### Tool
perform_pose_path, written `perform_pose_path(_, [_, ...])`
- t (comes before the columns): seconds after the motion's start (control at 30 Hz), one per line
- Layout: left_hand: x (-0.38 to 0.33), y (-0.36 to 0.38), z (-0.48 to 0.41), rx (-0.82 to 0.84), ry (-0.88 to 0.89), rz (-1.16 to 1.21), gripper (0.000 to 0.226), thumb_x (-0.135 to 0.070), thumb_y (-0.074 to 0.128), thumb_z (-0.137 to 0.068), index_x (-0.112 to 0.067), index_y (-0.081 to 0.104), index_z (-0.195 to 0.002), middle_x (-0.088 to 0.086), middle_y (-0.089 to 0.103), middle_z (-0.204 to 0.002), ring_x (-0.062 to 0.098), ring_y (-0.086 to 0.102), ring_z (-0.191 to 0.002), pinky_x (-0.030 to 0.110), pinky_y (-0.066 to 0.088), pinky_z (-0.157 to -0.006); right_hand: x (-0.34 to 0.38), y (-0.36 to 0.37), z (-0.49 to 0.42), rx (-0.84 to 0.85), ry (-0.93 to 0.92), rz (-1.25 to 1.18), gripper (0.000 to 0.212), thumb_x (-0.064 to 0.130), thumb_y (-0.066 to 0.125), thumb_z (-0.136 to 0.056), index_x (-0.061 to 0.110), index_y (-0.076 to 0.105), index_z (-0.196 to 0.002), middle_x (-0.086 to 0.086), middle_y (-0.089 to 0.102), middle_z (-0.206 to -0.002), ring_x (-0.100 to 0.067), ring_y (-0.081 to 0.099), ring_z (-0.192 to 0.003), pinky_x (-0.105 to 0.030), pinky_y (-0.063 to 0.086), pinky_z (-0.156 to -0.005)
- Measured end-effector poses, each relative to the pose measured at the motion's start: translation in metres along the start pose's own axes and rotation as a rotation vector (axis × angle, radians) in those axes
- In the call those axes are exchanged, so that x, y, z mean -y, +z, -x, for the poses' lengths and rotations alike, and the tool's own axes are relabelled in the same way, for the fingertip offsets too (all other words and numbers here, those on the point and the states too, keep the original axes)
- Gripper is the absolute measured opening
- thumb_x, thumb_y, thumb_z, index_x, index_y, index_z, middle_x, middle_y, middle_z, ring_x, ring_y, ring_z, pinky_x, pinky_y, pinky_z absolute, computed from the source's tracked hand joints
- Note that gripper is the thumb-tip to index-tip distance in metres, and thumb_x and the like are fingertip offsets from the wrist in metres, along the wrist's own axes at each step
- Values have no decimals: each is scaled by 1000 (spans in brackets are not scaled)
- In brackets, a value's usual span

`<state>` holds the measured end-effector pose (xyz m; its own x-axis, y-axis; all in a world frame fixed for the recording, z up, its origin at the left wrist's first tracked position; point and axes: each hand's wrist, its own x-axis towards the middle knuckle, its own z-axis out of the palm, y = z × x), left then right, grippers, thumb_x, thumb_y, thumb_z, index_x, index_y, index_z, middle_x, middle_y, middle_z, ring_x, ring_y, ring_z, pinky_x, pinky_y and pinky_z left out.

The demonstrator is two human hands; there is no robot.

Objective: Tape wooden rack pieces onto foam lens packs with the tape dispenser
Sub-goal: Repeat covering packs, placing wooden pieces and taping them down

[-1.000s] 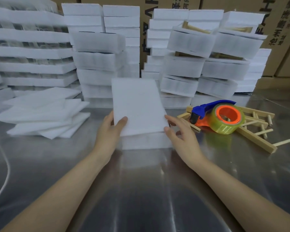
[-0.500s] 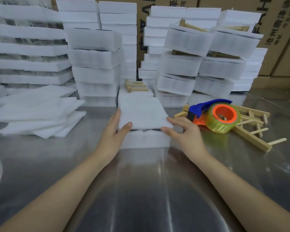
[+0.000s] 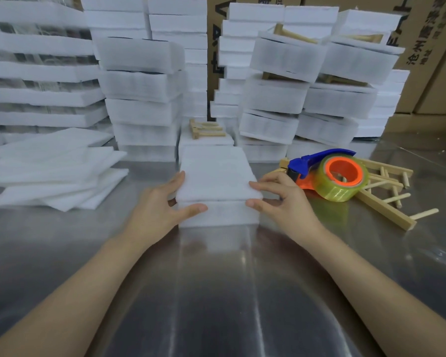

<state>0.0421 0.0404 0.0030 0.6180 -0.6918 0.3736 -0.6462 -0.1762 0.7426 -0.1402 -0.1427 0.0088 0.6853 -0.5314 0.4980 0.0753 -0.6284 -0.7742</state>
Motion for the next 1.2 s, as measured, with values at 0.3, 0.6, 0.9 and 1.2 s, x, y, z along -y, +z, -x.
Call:
perform_pose_path(0.3, [-3, -3, -5, -52, 60, -29, 82, -70, 51, -73, -19, 53, -138, -16, 43, -145, -3, 43, -128, 10, 29, -102, 6, -2, 4, 199, -150, 310, 32, 19, 54, -98, 26, 61, -129, 4, 43, -130, -4, 41, -120, -9, 37, -93])
perform_pose_path(0.6, [-18, 7, 0, 91, 356, -198, 43, -34, 42, -98, -19, 52, -137, -19, 27, -149, 0, 13, -145, 21, 14, -118, 23, 12, 3, 200, -288, 593, 37, 1, 47, -93, 6, 56, -128, -6, 47, -131, -20, 46, -119, -35, 42, -97])
perform_pose_path(0.9, [-21, 11, 1, 58, 344, -280, 53, -34, 58, -90, -11, 52, -137, -5, 44, -145, 3, 25, -138, 1, 6, -107, 12, 7, 3, 126, -173, 336, 34, 18, 67, -90, 16, 65, -124, 3, 53, -138, 8, 37, -129, 1, 18, -104])
perform_pose_path(1.2, [-21, 10, 1, 52, 333, -271, 54, -36, 60, -88, -12, 53, -136, -5, 45, -145, 7, 30, -140, 6, 12, -109, 9, 7, -1, 95, -111, 96, 39, 4, 74, -79, 1, 65, -117, 8, 57, -117, 6, 45, -121, -7, 33, -104])
